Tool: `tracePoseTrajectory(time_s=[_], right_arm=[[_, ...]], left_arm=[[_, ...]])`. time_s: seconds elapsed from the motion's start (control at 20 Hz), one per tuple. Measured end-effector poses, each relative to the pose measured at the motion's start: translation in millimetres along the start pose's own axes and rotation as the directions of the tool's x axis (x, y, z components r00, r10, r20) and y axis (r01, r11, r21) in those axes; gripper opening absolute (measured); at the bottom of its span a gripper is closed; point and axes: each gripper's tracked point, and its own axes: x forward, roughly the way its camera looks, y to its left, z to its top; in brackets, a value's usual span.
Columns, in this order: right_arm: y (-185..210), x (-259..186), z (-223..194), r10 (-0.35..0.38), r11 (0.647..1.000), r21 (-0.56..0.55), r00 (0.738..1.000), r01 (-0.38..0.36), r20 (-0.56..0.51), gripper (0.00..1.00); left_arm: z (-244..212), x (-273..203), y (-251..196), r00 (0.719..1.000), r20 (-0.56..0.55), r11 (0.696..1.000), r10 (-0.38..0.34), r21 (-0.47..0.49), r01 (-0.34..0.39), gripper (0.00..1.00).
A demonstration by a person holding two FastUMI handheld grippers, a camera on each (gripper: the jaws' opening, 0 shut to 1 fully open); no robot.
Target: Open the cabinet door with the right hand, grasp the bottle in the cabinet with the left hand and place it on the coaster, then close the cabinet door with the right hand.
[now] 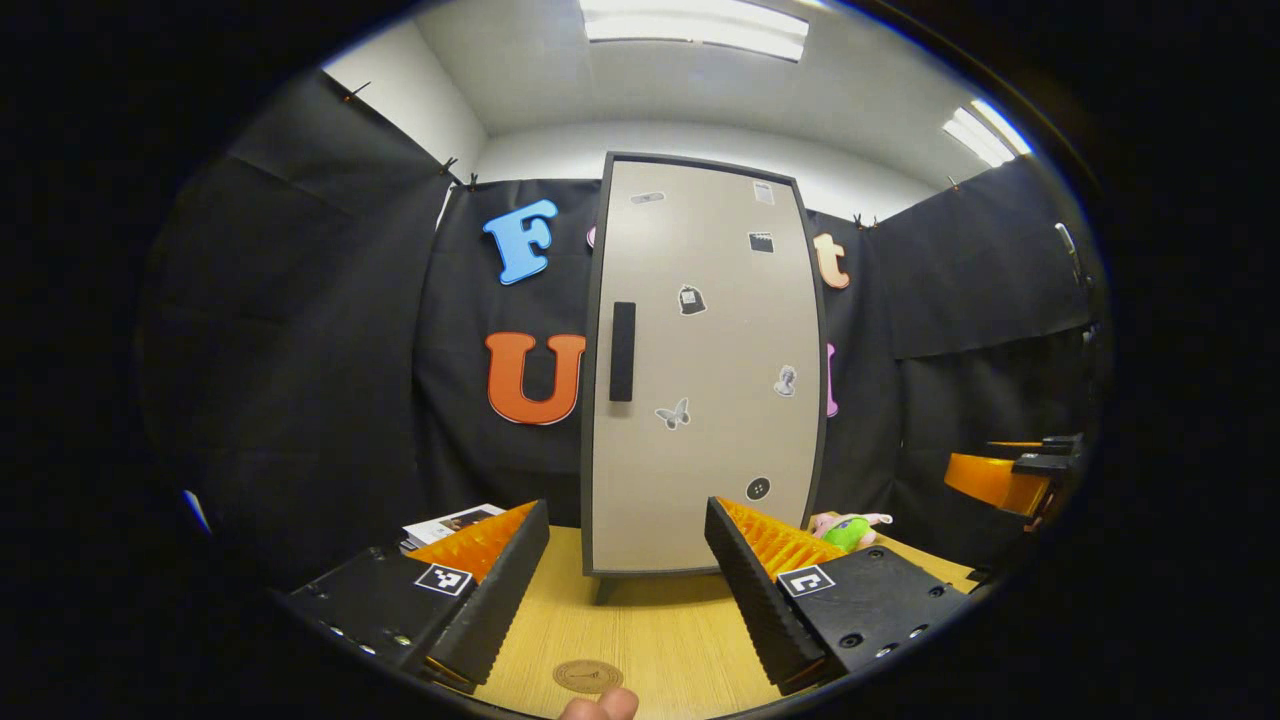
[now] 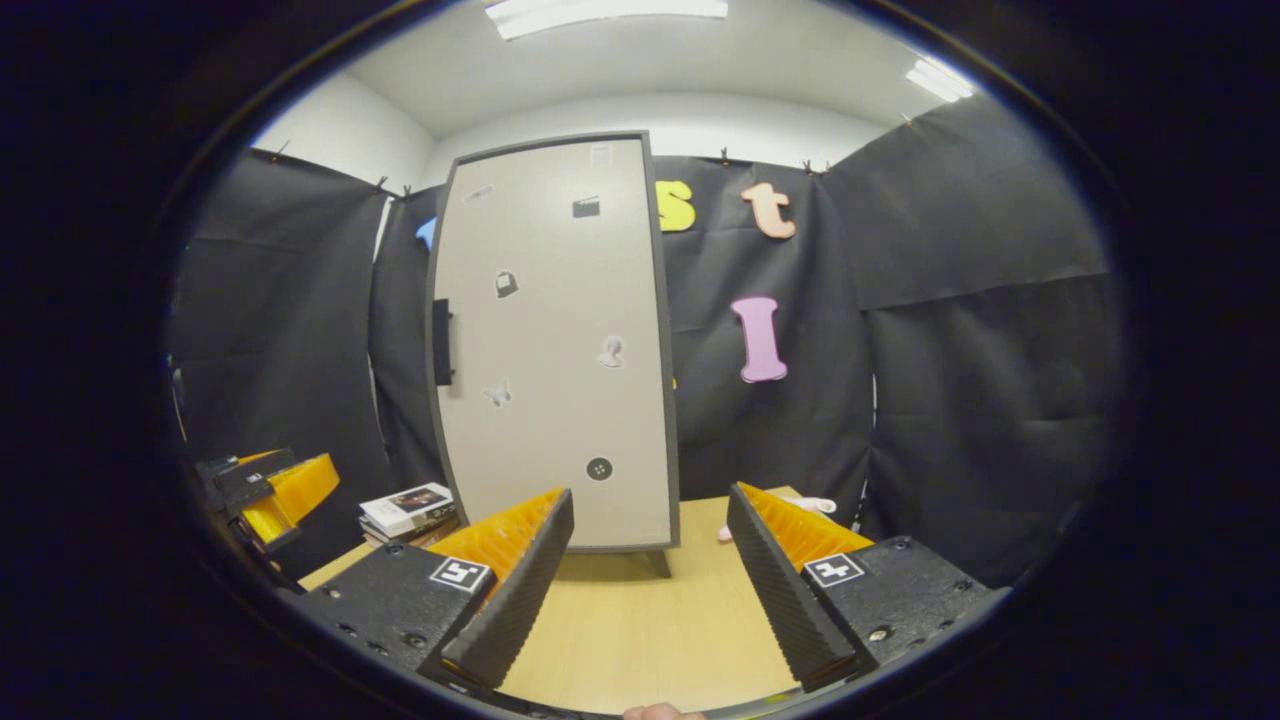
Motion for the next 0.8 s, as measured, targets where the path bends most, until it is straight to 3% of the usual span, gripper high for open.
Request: tracePoseTrajectory(time_s=[0.35, 0.4, 0.45, 0.6, 0.8], right_arm=[[63, 57, 37, 0.195, 0.981, -0.029, 0.980, -0.194, 0.032, 0.99], [74, 68, 42, 0.215, 0.976, -0.029, 0.976, -0.214, 0.033, 0.94], [85, 77, 44, 0.236, 0.972, -0.024, 0.971, -0.236, 0.027, 0.99], [120, 105, 57, 0.313, 0.950, -0.016, 0.949, -0.313, 0.026, 0.99], [155, 144, 72, 0.355, 0.935, -0.030, 0.934, -0.354, 0.033, 0.95]], left_arm=[[-4, -11, 2, 1.000, -0.009, 1.000, 0.003, -0.002, -0.003, 0.95], [-4, -12, 1, 1.000, -0.011, 1.000, 0.002, -0.002, -0.002, 0.95], [-4, -15, 2, 1.000, -0.010, 1.000, 0.003, 0.001, -0.003, 0.95], [-3, -18, 2, 1.000, -0.006, 1.000, 0.004, 0.005, -0.004, 0.95], [-3, -20, 2, 1.000, -0.006, 1.000, 0.000, 0.013, 0.000, 0.95]])
